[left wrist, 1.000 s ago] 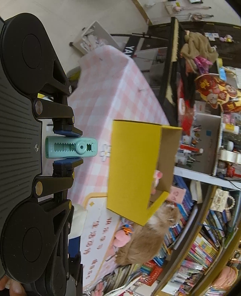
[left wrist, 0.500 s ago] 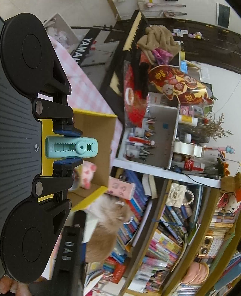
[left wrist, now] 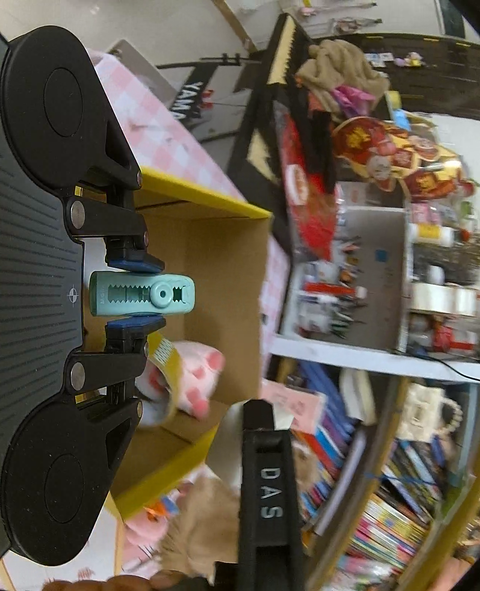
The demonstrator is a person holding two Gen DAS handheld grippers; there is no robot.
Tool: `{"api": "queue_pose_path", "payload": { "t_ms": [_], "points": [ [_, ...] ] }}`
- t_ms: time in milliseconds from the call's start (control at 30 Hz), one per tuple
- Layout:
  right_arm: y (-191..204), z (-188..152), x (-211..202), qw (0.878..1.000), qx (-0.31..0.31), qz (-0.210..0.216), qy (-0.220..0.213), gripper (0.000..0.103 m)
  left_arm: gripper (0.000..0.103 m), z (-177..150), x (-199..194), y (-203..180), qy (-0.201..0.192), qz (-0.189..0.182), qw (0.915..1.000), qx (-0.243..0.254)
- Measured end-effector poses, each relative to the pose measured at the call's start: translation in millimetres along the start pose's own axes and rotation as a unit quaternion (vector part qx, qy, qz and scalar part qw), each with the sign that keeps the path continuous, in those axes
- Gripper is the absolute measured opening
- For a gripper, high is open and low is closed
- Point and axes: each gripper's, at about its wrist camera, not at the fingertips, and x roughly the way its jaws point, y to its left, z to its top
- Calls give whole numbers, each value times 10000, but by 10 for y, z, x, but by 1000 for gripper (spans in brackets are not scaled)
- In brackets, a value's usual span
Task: Organize objects
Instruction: 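Carry the green stapler and white cube with both tools over the yellow box, then open the left tool dropping the stapler while the right tool releases the cube into the box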
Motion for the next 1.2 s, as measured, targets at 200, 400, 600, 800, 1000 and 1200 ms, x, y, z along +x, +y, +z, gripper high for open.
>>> {"api": "queue_pose_path", "payload": {
  "t_ms": [200,400,600,800,1000,1200],
  "points": [
    [42,-25,476,9962,-160,503,696,50,23,-47,201,-23,347,232,9991,67],
    [166,-82,809,9893,-490,728,1168,50,23,-62,315,-77,483,324,9981,225],
    [233,-12,988,9854,-537,858,1367,50,35,-43,329,-75,528,334,9979,196],
    [346,0,1166,9794,-757,917,1633,52,42,-42,295,-81,457,354,9982,178],
    [356,54,1017,9834,-912,953,1245,73,53,-3,184,-75,237,186,9995,68],
    [226,107,704,9914,-639,765,853,73,71,56,-59,-120,-324,171,9991,197]
  ]
}}
